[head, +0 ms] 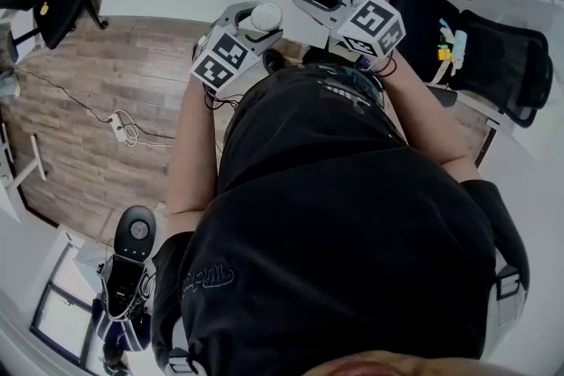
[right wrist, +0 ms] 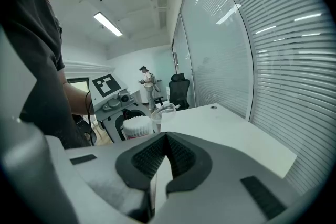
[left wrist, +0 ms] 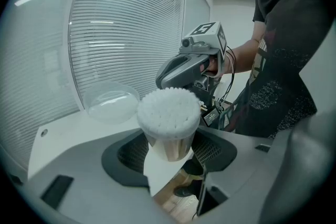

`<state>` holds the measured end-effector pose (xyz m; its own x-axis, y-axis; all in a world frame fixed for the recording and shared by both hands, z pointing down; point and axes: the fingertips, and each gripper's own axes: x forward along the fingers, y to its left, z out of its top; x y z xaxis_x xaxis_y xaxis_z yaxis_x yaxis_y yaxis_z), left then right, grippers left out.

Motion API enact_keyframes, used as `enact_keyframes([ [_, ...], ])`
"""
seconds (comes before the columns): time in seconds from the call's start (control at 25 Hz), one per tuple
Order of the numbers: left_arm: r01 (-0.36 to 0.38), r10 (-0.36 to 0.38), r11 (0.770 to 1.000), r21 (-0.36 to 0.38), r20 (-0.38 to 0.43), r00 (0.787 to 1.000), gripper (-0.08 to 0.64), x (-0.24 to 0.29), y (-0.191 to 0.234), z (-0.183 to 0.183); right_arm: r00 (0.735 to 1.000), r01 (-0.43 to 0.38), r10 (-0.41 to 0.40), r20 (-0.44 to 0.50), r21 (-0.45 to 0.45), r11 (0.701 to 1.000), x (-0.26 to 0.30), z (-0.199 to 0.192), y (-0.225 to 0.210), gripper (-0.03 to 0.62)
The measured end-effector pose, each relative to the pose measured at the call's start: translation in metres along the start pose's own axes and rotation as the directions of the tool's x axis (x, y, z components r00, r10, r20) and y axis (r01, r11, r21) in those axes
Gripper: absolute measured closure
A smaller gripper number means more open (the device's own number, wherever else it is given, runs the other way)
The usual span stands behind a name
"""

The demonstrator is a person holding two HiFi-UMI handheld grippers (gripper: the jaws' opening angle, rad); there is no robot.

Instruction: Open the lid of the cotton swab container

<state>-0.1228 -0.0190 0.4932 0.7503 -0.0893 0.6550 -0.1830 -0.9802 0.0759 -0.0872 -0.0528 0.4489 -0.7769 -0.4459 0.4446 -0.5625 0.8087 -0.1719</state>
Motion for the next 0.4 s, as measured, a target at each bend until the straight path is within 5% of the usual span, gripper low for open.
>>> enact_keyframes([
  [0.4, 0.012, -0.012, 1.0, 0.015, -0.003, 1.0, 0.296, -0.009, -0.007, -0.01, 1.0, 0.014, -0.014, 0.004, 0.004, 1.0, 0.003, -0.002, 0.014, 0.571],
])
